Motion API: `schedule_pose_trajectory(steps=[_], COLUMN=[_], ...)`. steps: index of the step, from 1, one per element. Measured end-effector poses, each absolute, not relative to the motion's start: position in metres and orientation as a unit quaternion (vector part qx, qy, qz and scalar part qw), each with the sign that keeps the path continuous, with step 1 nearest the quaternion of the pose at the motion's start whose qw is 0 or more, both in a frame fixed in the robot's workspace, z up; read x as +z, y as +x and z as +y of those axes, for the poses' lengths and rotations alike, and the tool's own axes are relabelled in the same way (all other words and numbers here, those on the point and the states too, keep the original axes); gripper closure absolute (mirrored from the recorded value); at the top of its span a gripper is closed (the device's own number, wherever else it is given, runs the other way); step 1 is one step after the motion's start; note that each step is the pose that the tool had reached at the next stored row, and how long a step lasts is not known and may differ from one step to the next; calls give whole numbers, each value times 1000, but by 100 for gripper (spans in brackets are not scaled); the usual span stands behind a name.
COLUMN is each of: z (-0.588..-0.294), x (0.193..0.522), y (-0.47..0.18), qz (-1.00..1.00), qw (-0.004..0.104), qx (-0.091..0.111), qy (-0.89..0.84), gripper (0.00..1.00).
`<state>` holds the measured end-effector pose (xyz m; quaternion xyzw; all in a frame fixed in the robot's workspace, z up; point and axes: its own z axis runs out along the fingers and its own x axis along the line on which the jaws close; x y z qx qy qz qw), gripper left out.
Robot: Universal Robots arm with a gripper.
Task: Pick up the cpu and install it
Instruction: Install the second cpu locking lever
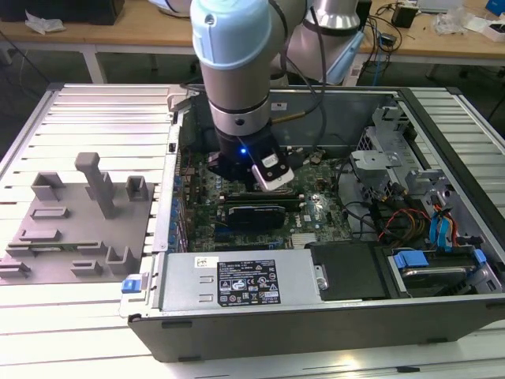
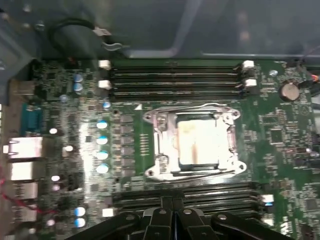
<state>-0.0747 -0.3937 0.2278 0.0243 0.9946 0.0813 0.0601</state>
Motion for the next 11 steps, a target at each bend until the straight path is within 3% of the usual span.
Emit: schedule_pose_trajectory(steps=[5,11], z=[-392,-371], x=[228,228], y=[-53,-50], qz=[995,995], qw=[59,59], qx=[81,81], qy=[24,24], gripper=[89,89])
